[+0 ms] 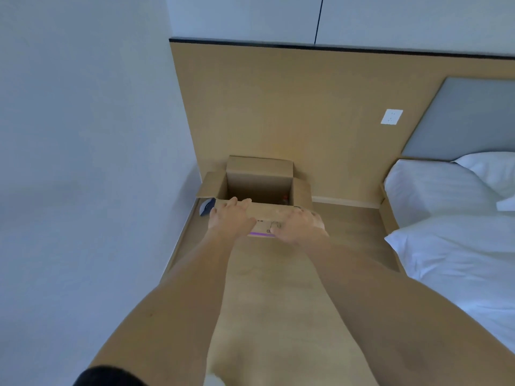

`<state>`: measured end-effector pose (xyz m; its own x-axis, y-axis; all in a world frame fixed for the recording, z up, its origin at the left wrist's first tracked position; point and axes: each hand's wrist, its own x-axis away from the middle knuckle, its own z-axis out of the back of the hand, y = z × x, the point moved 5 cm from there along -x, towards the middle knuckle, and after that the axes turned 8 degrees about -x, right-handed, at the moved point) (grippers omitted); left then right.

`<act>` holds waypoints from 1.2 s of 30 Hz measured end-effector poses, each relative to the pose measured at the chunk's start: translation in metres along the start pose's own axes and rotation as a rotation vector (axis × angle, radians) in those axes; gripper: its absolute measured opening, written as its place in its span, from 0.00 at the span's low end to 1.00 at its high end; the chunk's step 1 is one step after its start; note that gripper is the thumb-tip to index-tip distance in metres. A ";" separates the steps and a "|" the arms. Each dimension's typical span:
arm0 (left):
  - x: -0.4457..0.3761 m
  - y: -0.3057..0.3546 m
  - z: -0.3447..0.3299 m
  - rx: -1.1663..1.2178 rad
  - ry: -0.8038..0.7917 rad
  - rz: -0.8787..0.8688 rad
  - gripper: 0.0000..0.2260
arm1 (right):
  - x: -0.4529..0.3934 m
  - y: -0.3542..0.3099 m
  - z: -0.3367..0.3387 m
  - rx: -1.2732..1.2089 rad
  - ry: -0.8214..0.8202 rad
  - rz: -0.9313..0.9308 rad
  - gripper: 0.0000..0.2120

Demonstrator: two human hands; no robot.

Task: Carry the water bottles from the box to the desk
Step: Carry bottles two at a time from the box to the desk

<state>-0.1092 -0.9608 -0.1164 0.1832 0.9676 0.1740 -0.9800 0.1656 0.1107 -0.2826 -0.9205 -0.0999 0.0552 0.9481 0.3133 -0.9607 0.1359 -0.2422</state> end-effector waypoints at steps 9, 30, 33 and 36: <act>-0.147 -0.026 -0.007 0.007 -0.068 -0.012 0.28 | -0.137 -0.002 0.020 0.054 -0.063 -0.049 0.27; -0.475 -0.072 -0.006 -0.017 -0.231 -0.152 0.28 | -0.434 -0.005 0.055 -0.016 -0.138 -0.228 0.30; -0.507 -0.074 -0.020 -0.024 -0.258 -0.132 0.28 | -0.479 0.005 0.048 -0.023 -0.172 -0.216 0.30; -0.547 -0.081 -0.031 -0.014 -0.292 -0.083 0.28 | -0.533 0.011 0.040 -0.042 -0.203 -0.184 0.30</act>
<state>-0.1324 -1.4977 -0.2510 0.2754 0.8550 0.4395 -0.9613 0.2465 0.1229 -0.3338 -1.4359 -0.2324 0.1679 0.8299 0.5321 -0.9270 0.3165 -0.2011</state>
